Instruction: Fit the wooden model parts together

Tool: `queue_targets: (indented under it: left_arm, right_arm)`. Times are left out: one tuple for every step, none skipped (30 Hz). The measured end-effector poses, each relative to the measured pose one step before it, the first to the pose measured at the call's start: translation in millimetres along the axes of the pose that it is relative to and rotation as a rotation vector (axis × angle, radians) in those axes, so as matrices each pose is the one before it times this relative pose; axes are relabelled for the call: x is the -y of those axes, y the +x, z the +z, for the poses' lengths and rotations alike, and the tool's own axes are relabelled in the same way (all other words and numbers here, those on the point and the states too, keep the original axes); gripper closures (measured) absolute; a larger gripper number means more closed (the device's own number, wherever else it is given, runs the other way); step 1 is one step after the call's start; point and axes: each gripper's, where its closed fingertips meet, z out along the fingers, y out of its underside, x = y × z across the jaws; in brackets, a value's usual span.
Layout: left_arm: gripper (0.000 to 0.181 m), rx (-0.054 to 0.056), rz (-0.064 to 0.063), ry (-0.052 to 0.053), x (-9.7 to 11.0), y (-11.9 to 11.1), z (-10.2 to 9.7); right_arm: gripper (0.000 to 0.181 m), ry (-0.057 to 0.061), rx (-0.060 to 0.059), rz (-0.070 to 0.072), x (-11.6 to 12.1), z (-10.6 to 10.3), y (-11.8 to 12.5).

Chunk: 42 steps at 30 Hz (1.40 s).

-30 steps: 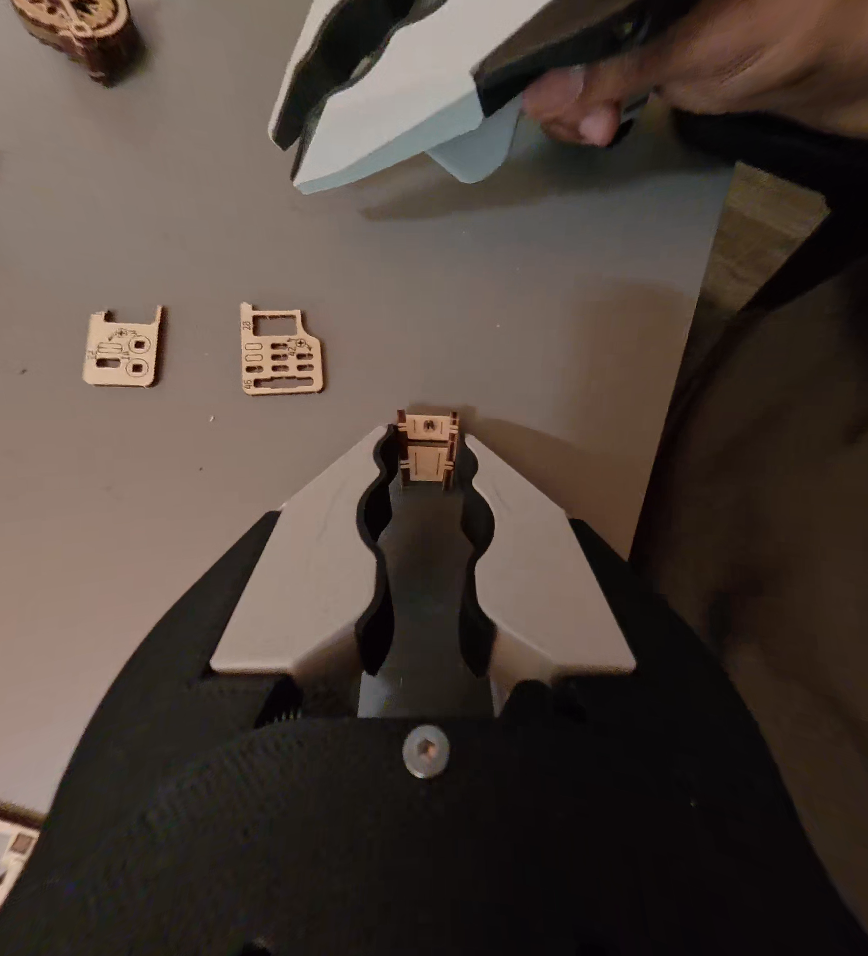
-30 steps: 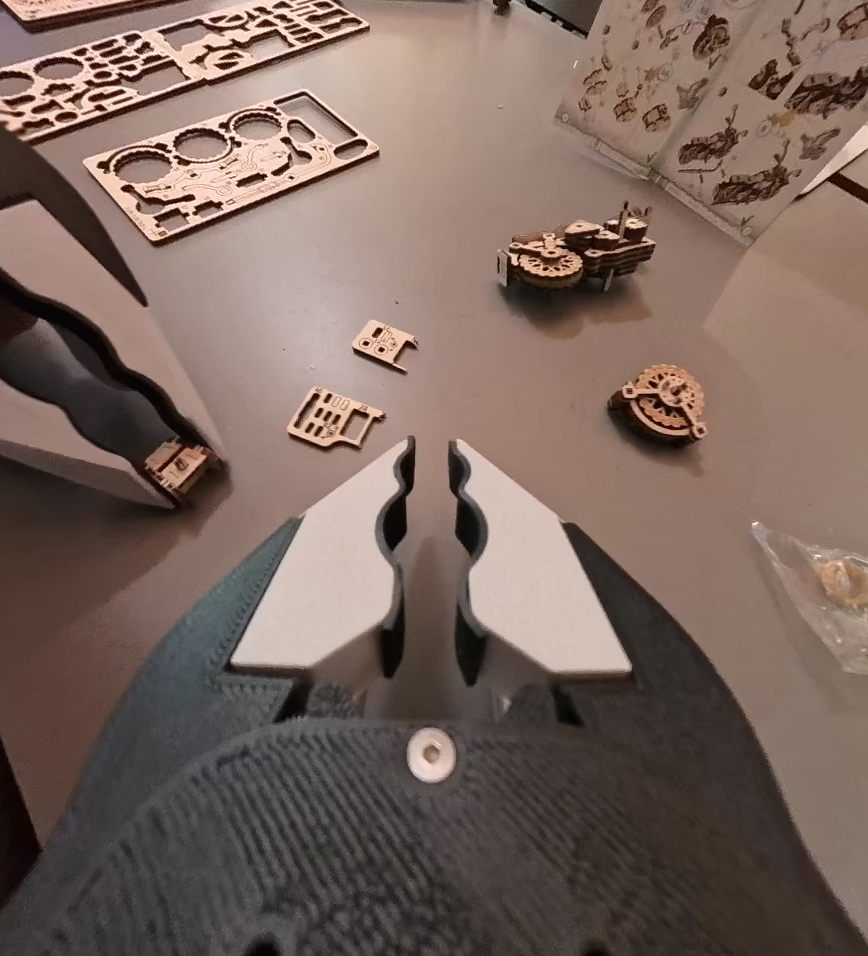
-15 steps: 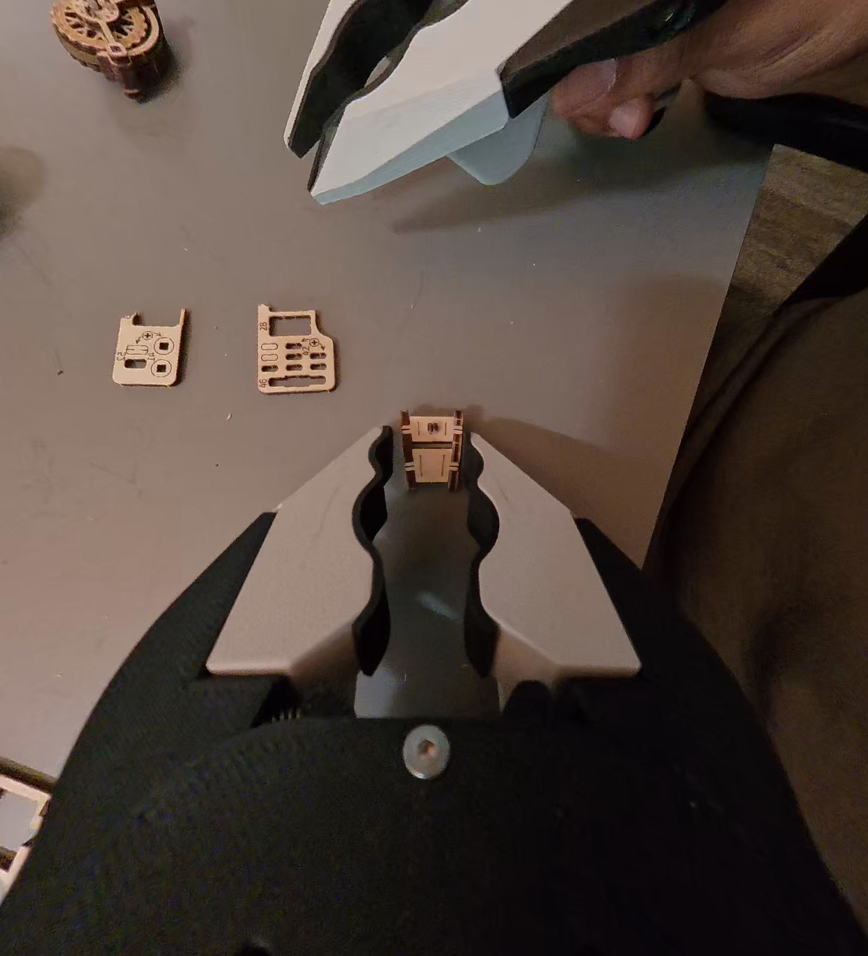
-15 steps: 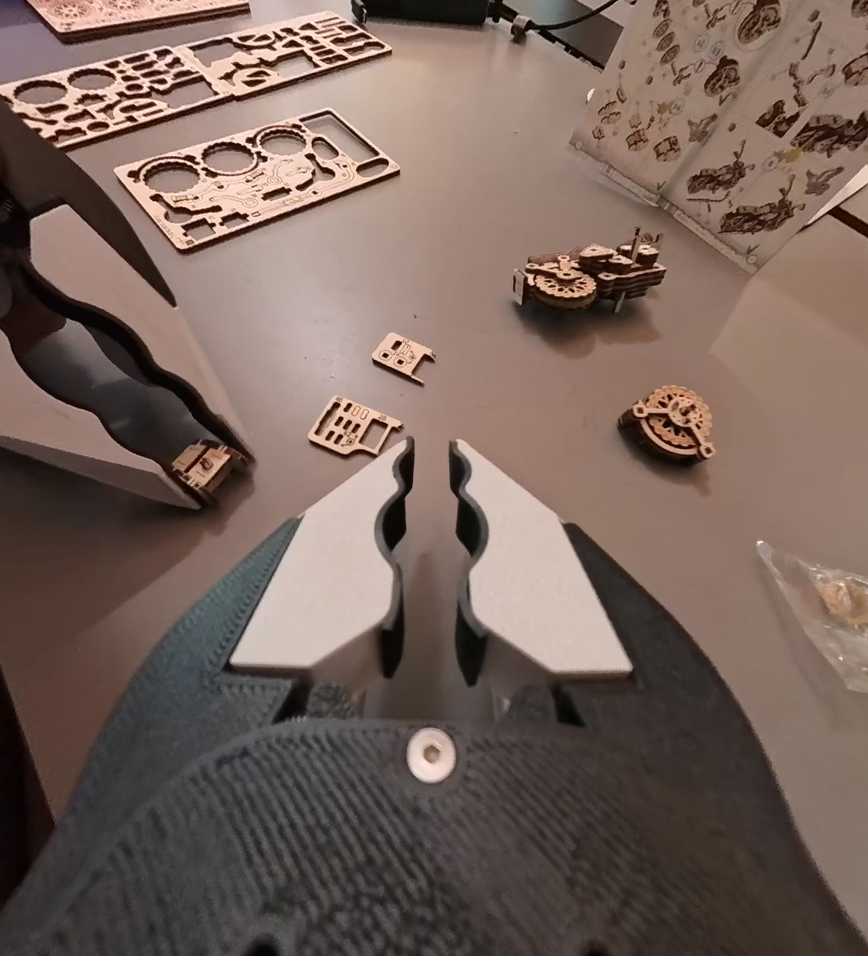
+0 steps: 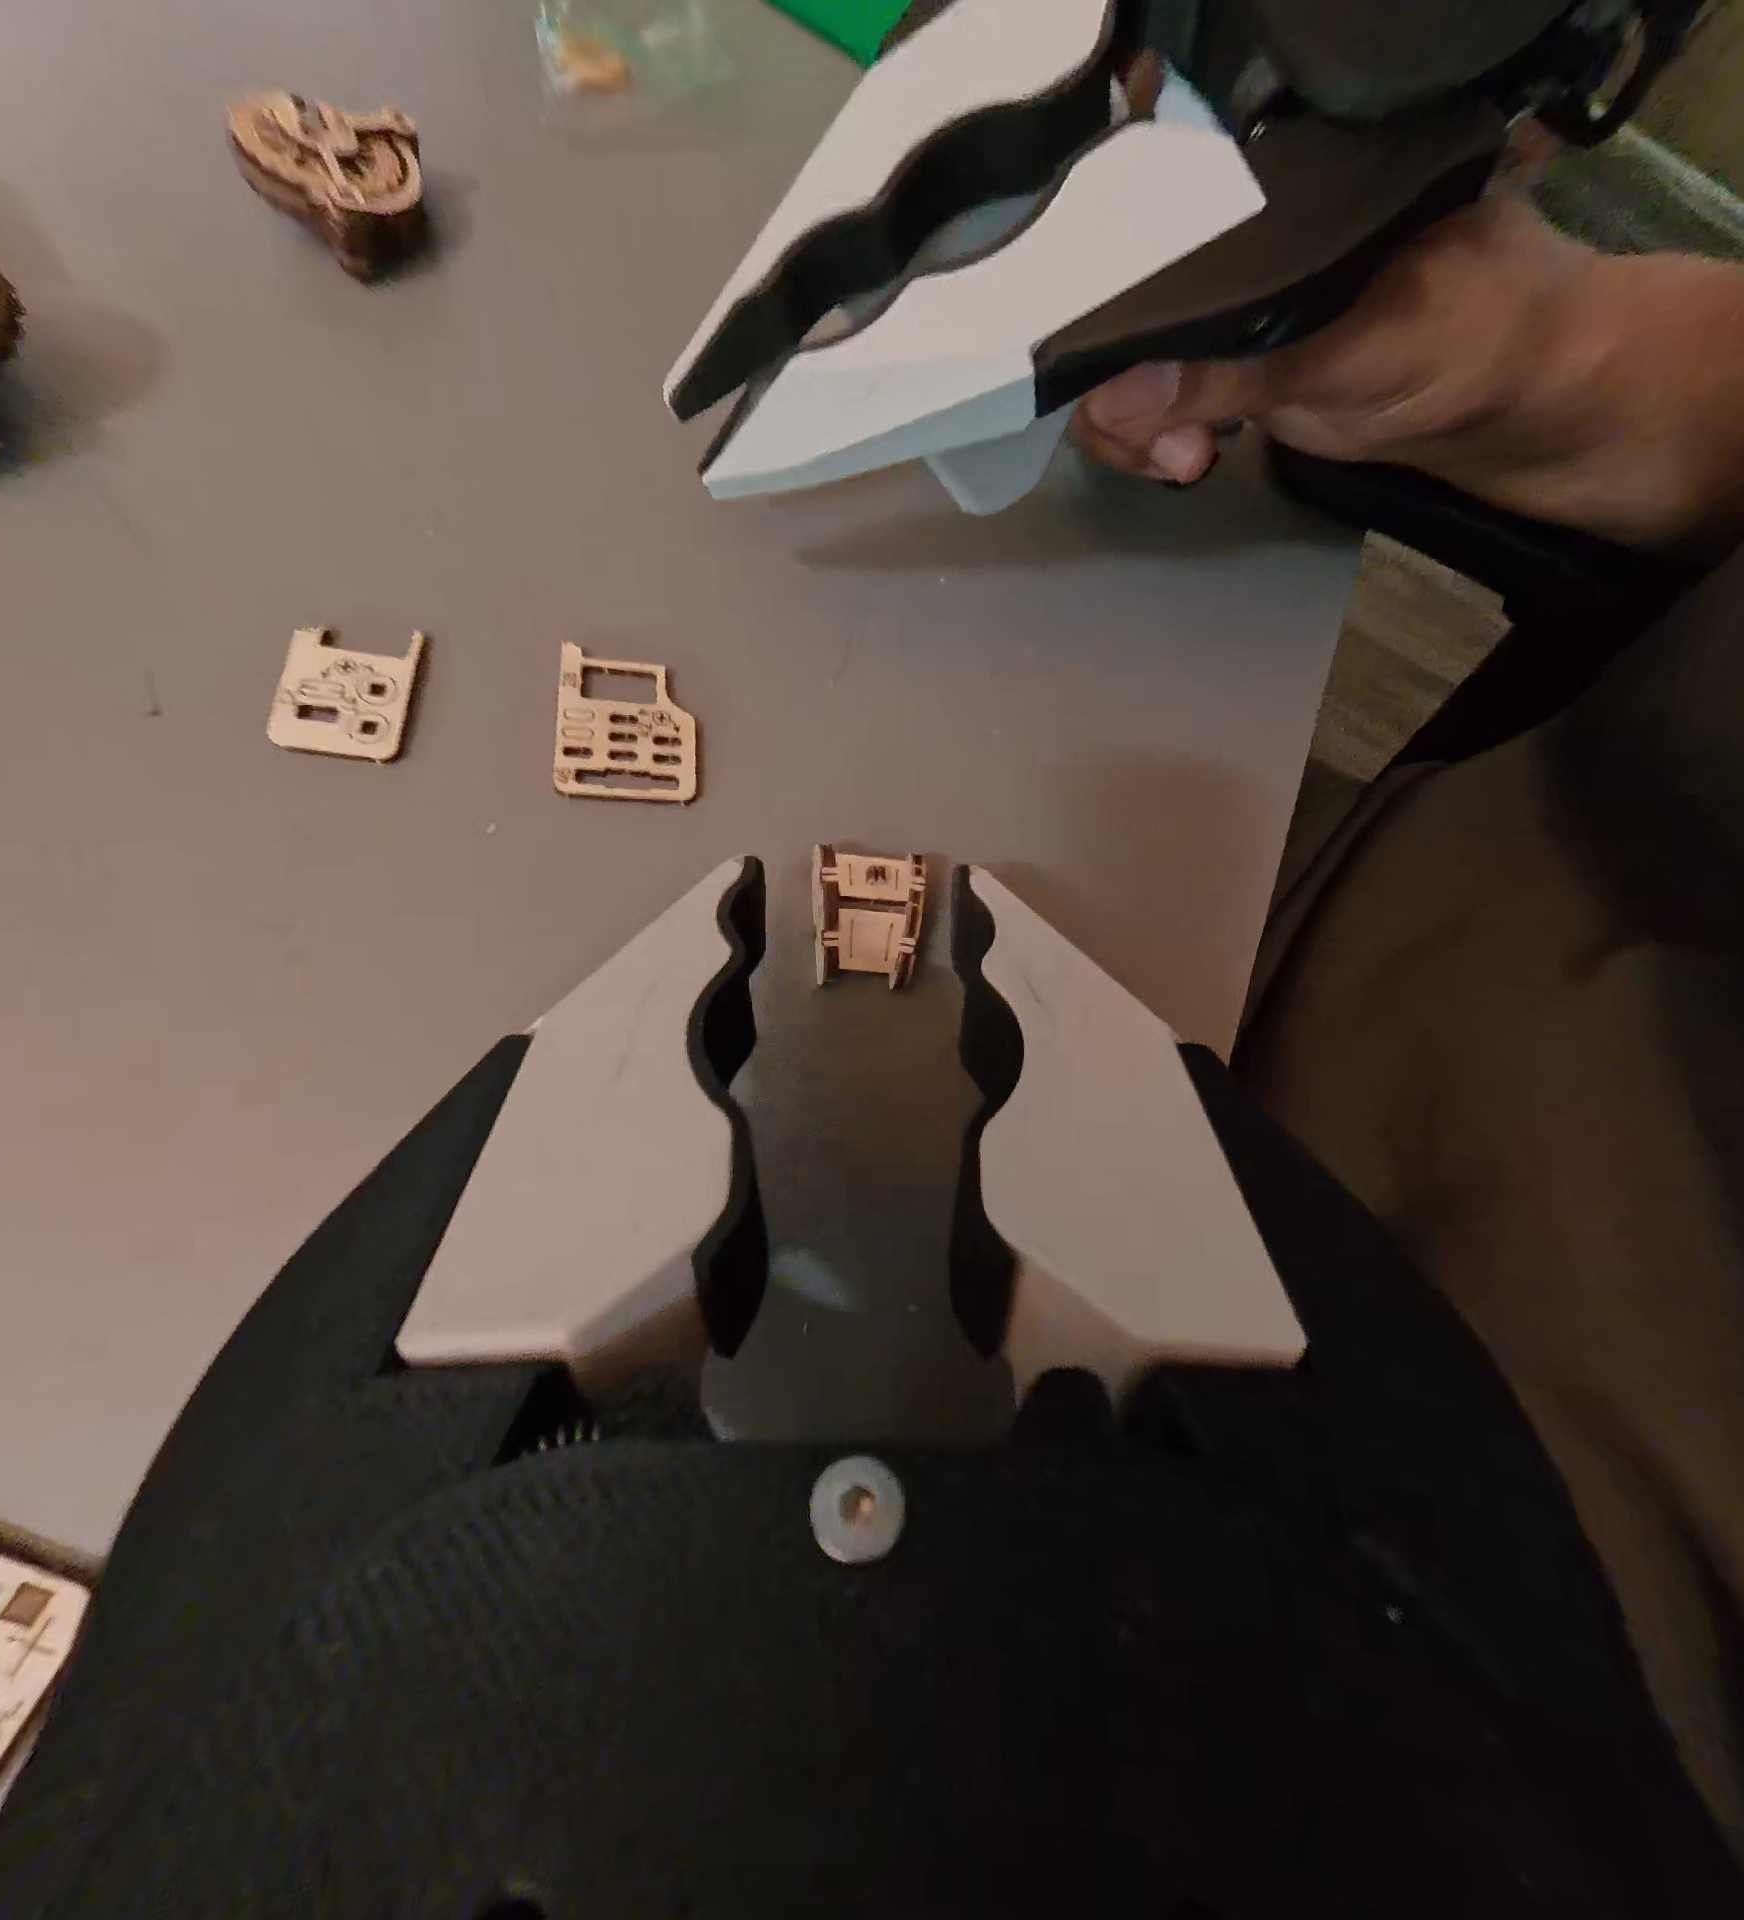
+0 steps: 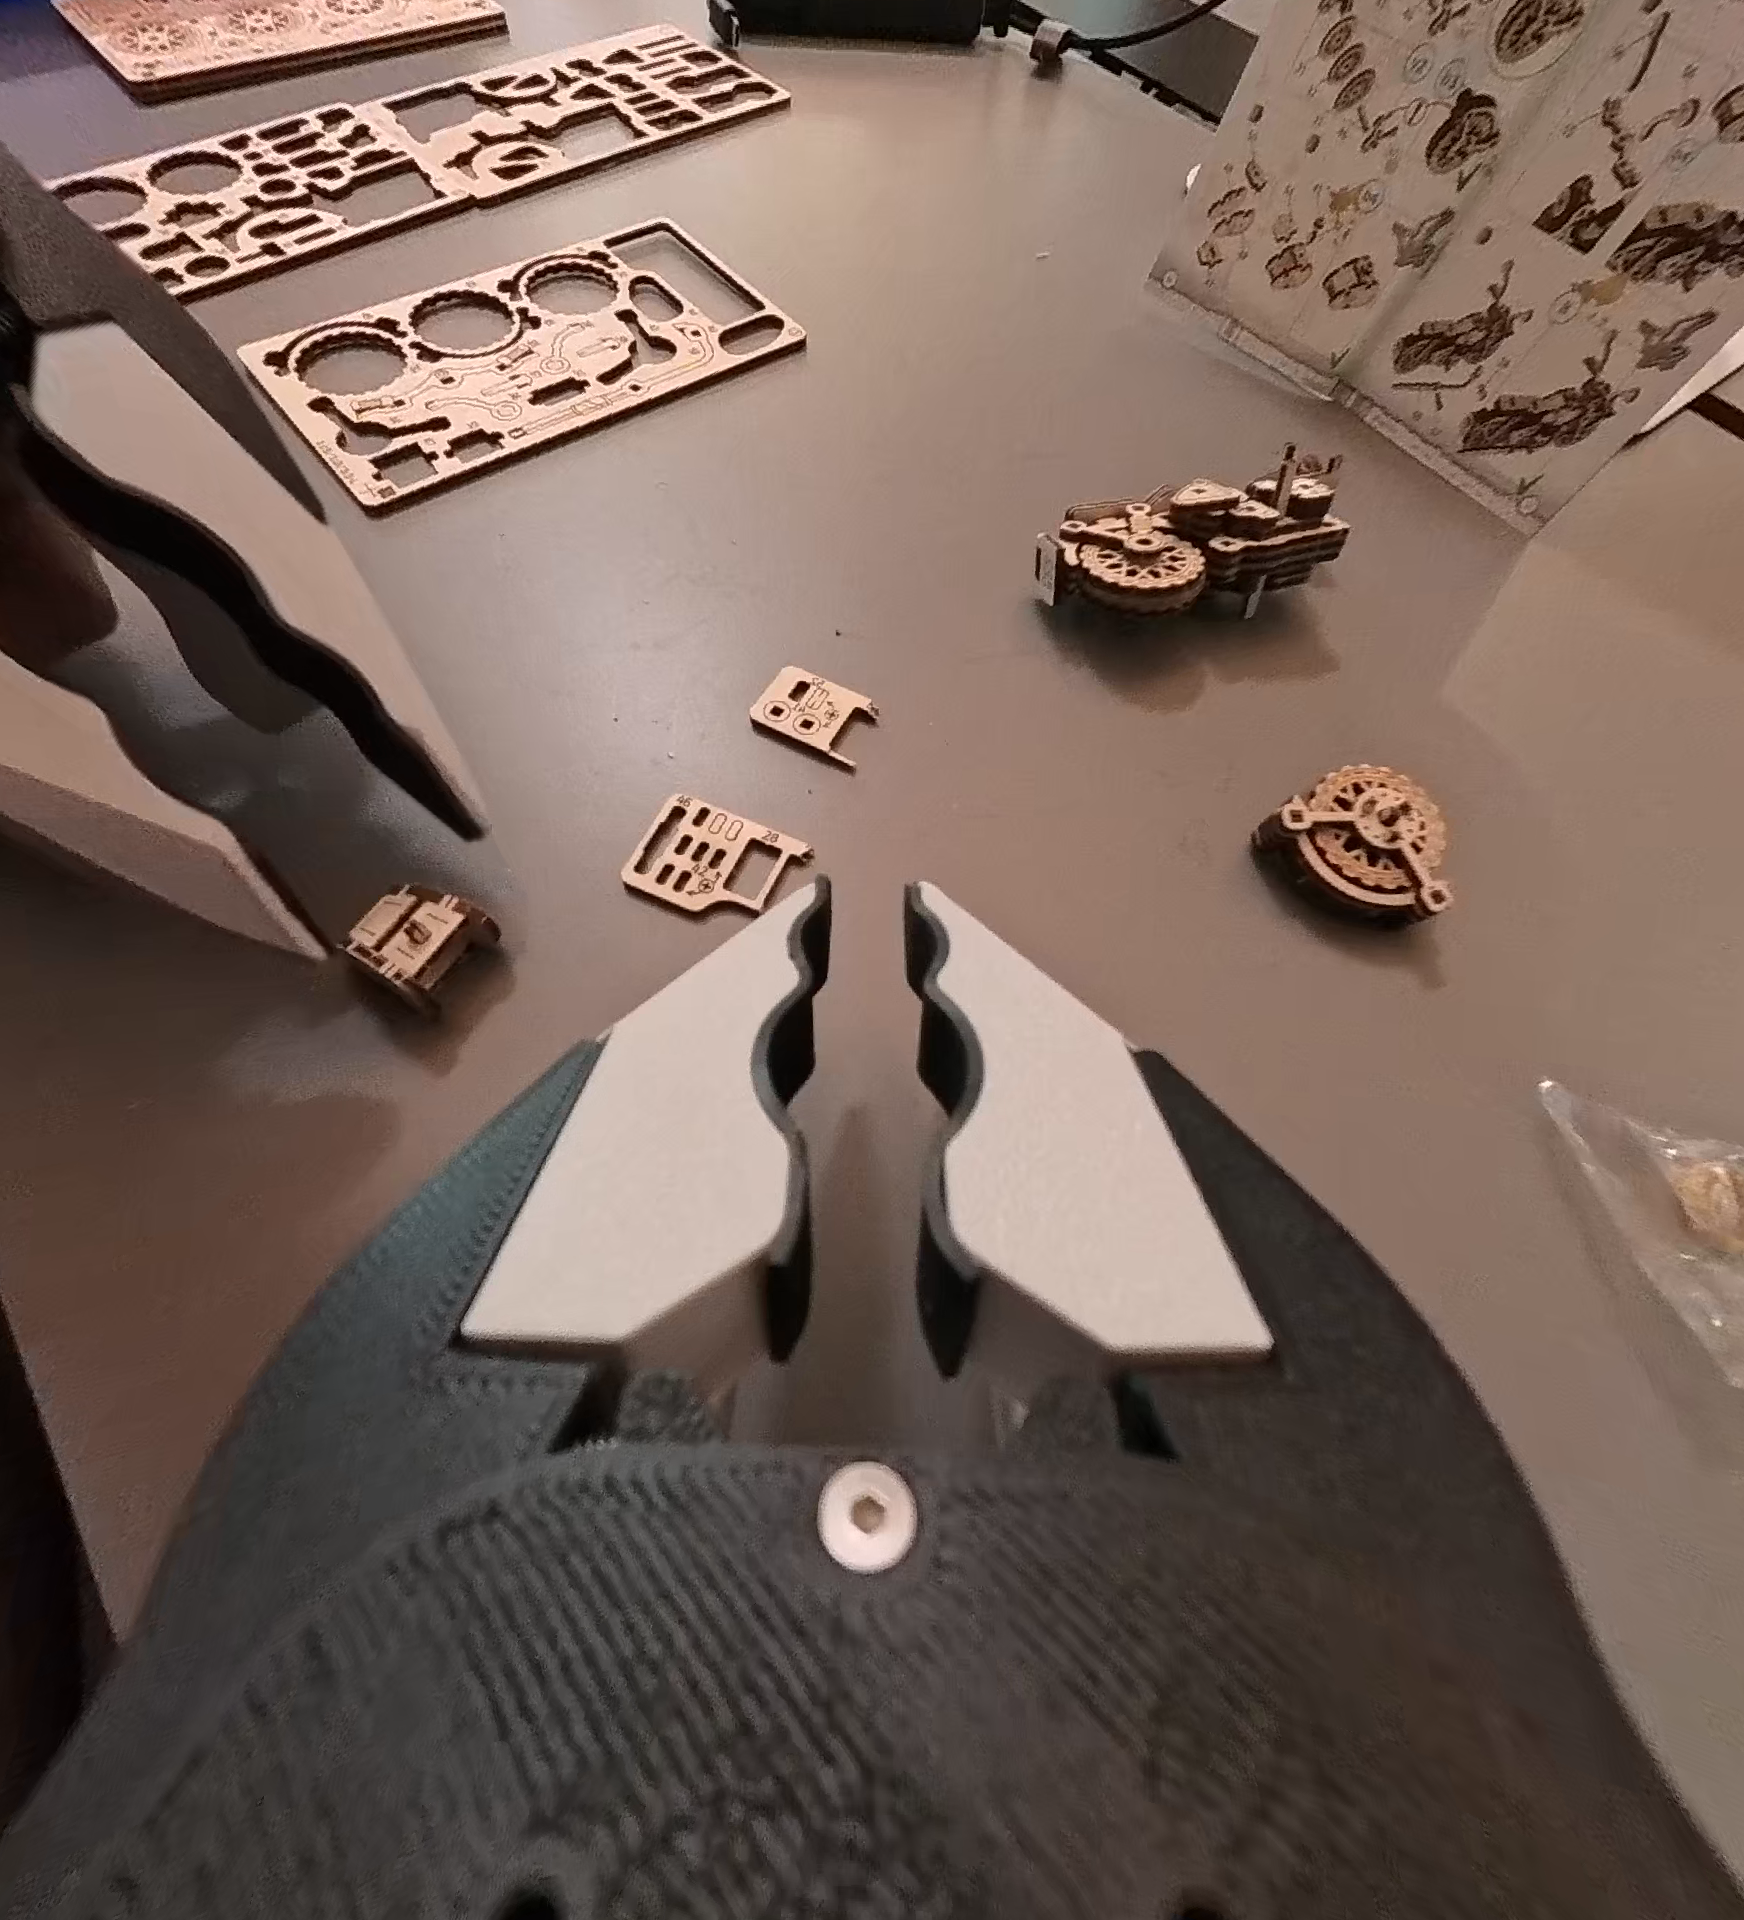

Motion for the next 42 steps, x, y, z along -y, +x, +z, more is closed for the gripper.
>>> queue_targets:
  left_arm:
    - [0.145, 0.0201, 0.0126, 0.0135, 1.53, -2.08, -2.09]
    - [0.146, 0.024, 0.0112, 0.0088, 0.97, -3.13, -1.57]
    - [0.146, 0.0195, 0.0077, 0.0085, 1.11, -2.85, -1.39]
    - [0.146, 0.0147, -0.001, 0.012, 1.69, -2.86, -1.25]
    - [0.146, 0.0113, -0.0108, 0.0161, 2.13, -3.0, -1.42]
    - [0.146, 0.0092, -0.0177, 0.0195, 2.51, -3.25, -1.75]
    - [0.146, 0.0124, -0.0229, 0.0216, 2.66, -4.22, -1.95]
    - [0.146, 0.0155, -0.0256, 0.0222, 2.85, -5.02, -2.16]
    - [0.146, 0.0108, -0.0233, 0.0224, 2.75, -4.43, -2.16]
    - [0.146, 0.014, -0.0206, 0.0215, 2.84, -4.69, -2.12]
    - [0.147, 0.0188, -0.0175, 0.0196, 2.62, -5.19, -1.96]
    - [0.147, 0.015, -0.0117, 0.0188, 2.53, -4.06, -1.78]
    - [0.147, 0.0113, -0.0064, 0.0158, 2.15, -3.1, -1.54]
    - [0.147, 0.0181, -0.0057, 0.0113, 1.54, -3.58, -1.34]
    - [0.148, 0.0159, -0.0065, 0.0061, 0.76, -2.98, -0.96]
    - [0.148, -0.0001, -0.0037, 0.0004, -0.13, -0.5, -0.34]
    - [0.148, -0.0002, -0.0034, -0.0029, -0.67, -0.07, -0.25]
    - [0.149, 0.0048, -0.0016, -0.0014, -0.44, -0.43, -0.28]
    - [0.149, -0.0004, 0.0033, 0.0013, -0.14, 0.48, -0.64]
    - [0.149, 0.0004, 0.0051, 0.0018, 0.03, 0.51, -0.72]
    - [0.149, 0.004, 0.0066, 0.0017, 0.07, -0.18, -0.68]
    - [0.15, 0.0047, 0.0082, 0.0013, 0.02, -0.39, -0.71]
    - [0.15, 0.0038, 0.0076, 0.0006, -0.05, -0.54, -0.65]
    - [0.151, 0.0034, 0.0037, 0.0015, 0.07, -0.64, -0.61]
    - [0.151, -0.0001, -0.0007, 0.0033, 0.27, -0.4, -0.66]
    - [0.151, -0.0028, -0.004, 0.0045, 0.45, -0.2, -0.77]
    - [0.151, -0.0036, -0.0061, 0.0055, 0.55, -0.23, -0.71]
    - [0.151, -0.0033, -0.0081, 0.0058, 0.62, -0.51, -0.65]
    - [0.151, -0.0046, -0.0092, 0.0053, 0.57, -0.42, -0.55]
    - [0.151, -0.0073, -0.0098, 0.0054, 0.58, -0.12, -0.71]
    - [0.151, -0.0077, -0.0125, 0.0073, 0.9, -0.26, -0.79]
    - [0.151, -0.0129, -0.0215, 0.0111, 1.39, 0.08, -0.76]
    - [0.151, -0.0273, -0.0365, 0.0145, 1.95, 1.46, -0.83]
    - [0.154, -0.0458, -0.056, 0.0137, 1.85, 3.44, -0.9]
    - [0.167, -0.0708, -0.0703, 0.0085, 1.56, 6.21, -1.22]
    - [0.174, -0.0829, -0.0699, 0.0111, 1.49, 7.9, -0.95]
    - [0.173, -0.0621, -0.0697, 0.0055, 0.15, 4.84, 0.06]
    - [0.171, -0.0396, -0.0654, -0.0067, -2.09, 1.47, 1.02]
    - [0.167, -0.0364, -0.0548, -0.0144, -3.38, 1.23, 1.54]
    - [0.163, -0.0239, -0.0466, -0.0148, -3.19, 0.17, 1.62]
    - [0.16, -0.023, -0.03, -0.0068, -1.8, 1.46, 1.24]
    - [0.158, -0.0184, -0.0211, -0.0035, -0.92, 1.94, 0.9]
  right_arm:
    - [0.169, -0.0009, 0.0003, 0.0, -0.2, 0.22, 0.05]
    - [0.169, -0.0021, 0.0001, -0.0014, -0.55, 0.59, 0.03]
    - [0.168, -0.0025, 0.0003, -0.0022, -0.65, 0.85, 0.0]
    - [0.167, -0.0037, 0.0015, -0.0011, -0.99, 1.27, -0.16]
    - [0.165, -0.0058, 0.0023, 0.0011, -1.07, 1.88, -0.13]
    - [0.162, -0.006, 0.0033, 0.0024, -0.65, 2.18, -0.35]
    - [0.16, -0.0019, 0.0018, 0.0033, 0.98, 2.42, -0.27]
    - [0.158, 0.0034, 0.0031, 0.0035, 2.95, 2.64, -0.68]
    - [0.156, 0.0056, 0.0079, 0.0034, 4.74, 3.04, -1.78]
    - [0.153, 0.001, 0.0126, 0.0007, 4.88, 3.77, -2.84]
    - [0.151, -0.0109, 0.0143, -0.0001, 3.06, 4.36, -3.35]
    - [0.151, -0.0218, 0.0147, 0.0028, 0.06, 5.02, -3.55]
    - [0.152, -0.0227, 0.0131, 0.0045, -1.0, 5.47, -3.06]
    - [0.152, -0.0221, 0.0052, 0.0037, -0.25, 5.88, -1.28]
    - [0.153, -0.0204, -0.0001, 0.0019, 1.37, 5.43, -0.1]
    - [0.153, -0.0122, -0.002, 0.0003, 3.16, 4.63, 0.3]
    - [0.154, -0.0085, -0.0055, 0.0003, 3.34, 4.49, 0.9]
    - [0.154, -0.0118, -0.0021, -0.0018, 2.06, 4.9, 0.53]
    - [0.152, -0.0176, 0.0039, -0.0011, 0.34, 5.44, -0.37]
    - [0.147, -0.0215, 0.0053, 0.0019, -1.1, 5.76, -0.66]
    - [0.142, -0.0236, 0.0023, 0.0017, -2.38, 5.34, -0.28]
    - [0.142, -0.0146, -0.0004, 0.0004, -1.89, 4.09, -0.23]
    - [0.142, 0.0056, 0.0015, -0.0015, 0.55, 2.17, -0.77]
    - [0.146, 0.0078, 0.0072, -0.0054, 0.9, 0.77, -1.64]
    - [0.156, 0.0014, 0.0065, -0.0043, 0.24, 0.13, -1.24]
    - [0.157, -0.0015, 0.0043, -0.0069, 0.01, -0.31, -0.48]
    - [0.157, 0.001, 0.0079, -0.0128, -0.3, -0.85, -0.76]
    - [0.157, 0.009, 0.0097, -0.0123, 0.51, -1.51, -0.96]
    - [0.157, 0.026, 0.0226, -0.0131, 2.92, -2.9, -2.9]
    - [0.157, 0.0443, 0.0389, -0.0187, 5.6, -4.54, -5.82]
    - [0.157, 0.0512, 0.0389, -0.0271, 6.81, -5.8, -6.39]
    - [0.157, 0.0493, 0.0337, -0.0427, 6.47, -6.47, -6.74]
    - [0.157, 0.042, 0.029, -0.0585, 5.04, -6.66, -7.16]
    - [0.157, 0.0324, 0.0199, -0.0671, 3.48, -6.23, -6.63]
    - [0.157, 0.0255, 0.0138, -0.0633, 2.49, -5.39, -6.09]
    - [0.157, 0.0261, 0.0166, -0.0503, 3.34, -4.2, -6.05]
    - [0.157, 0.0265, 0.0148, -0.034, 4.95, -2.69, -5.01]
    - [0.157, 0.0229, 0.0116, -0.0242, 5.58, -1.67, -4.09]
    - [0.158, 0.0159, 0.011, -0.0257, 4.45, -0.69, -4.21]
    - [0.157, 0.0037, 0.0011, -0.0318, 2.0, -0.12, -3.1]
    - [0.157, -0.0075, -0.0068, -0.0359, -0.08, 0.4, -1.85]
    - [0.157, -0.0103, -0.0032, -0.0339, -0.4, 0.58, -2.26]
